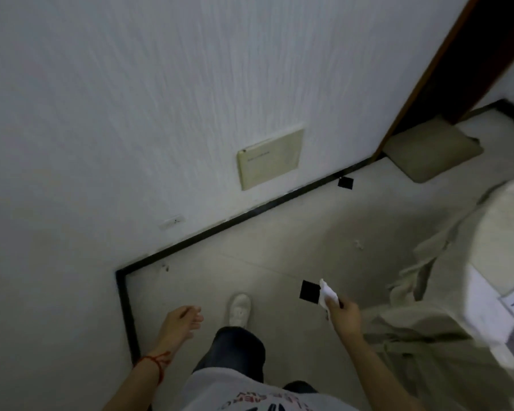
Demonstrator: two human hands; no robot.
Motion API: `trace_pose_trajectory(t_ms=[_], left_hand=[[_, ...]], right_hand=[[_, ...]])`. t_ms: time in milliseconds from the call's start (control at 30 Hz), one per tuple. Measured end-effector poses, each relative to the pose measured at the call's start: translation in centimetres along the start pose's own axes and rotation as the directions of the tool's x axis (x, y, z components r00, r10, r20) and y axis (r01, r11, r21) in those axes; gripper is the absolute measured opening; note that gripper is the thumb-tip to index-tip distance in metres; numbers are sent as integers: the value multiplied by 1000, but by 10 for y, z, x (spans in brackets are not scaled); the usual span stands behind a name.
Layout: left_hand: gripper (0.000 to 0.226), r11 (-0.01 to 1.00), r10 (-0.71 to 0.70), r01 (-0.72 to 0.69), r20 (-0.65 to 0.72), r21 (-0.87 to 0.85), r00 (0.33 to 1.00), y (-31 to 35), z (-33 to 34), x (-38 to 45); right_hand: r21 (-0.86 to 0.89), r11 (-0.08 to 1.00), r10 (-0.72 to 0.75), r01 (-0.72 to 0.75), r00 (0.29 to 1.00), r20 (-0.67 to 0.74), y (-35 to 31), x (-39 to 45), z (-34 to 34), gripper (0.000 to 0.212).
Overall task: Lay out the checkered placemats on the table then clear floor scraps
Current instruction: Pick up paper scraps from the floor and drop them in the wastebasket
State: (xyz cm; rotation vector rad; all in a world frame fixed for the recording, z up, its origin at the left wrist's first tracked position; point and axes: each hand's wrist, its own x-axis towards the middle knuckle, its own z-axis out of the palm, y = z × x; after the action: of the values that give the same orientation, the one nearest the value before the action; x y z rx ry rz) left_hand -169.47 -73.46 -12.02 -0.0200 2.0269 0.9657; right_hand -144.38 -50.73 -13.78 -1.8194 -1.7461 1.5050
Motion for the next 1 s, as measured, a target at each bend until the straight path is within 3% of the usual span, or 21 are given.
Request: trace_pose_trajectory(t_ms=[300, 433, 567, 667, 933, 1000], left_hand=[[18, 968, 95, -145, 236, 204, 967, 209, 62, 139], [16, 918, 134, -258, 378, 300, 916, 307, 125, 182], [16, 851, 149, -372, 508, 371, 848, 382, 210, 210], [17, 815, 161, -439, 580, 378, 799, 426, 279, 221], [17, 720, 33, -481, 668, 500, 744, 491, 425, 229], [19, 696, 13, -488, 670, 526, 742, 503, 453, 234]], right_hand=[[217, 965, 189, -146, 962, -195, -60, 95, -17, 28], [302, 933, 280, -197, 923, -264, -74, 128, -32, 23], [383, 885, 399, -266, 858, -324, -76, 149, -51, 34], [425, 865, 427, -266, 835, -347, -71, 178, -69, 18], [487, 836, 435, -251, 845, -311, -75, 302, -157, 46], [528, 812, 454, -250, 839, -300, -86, 330, -175, 40]])
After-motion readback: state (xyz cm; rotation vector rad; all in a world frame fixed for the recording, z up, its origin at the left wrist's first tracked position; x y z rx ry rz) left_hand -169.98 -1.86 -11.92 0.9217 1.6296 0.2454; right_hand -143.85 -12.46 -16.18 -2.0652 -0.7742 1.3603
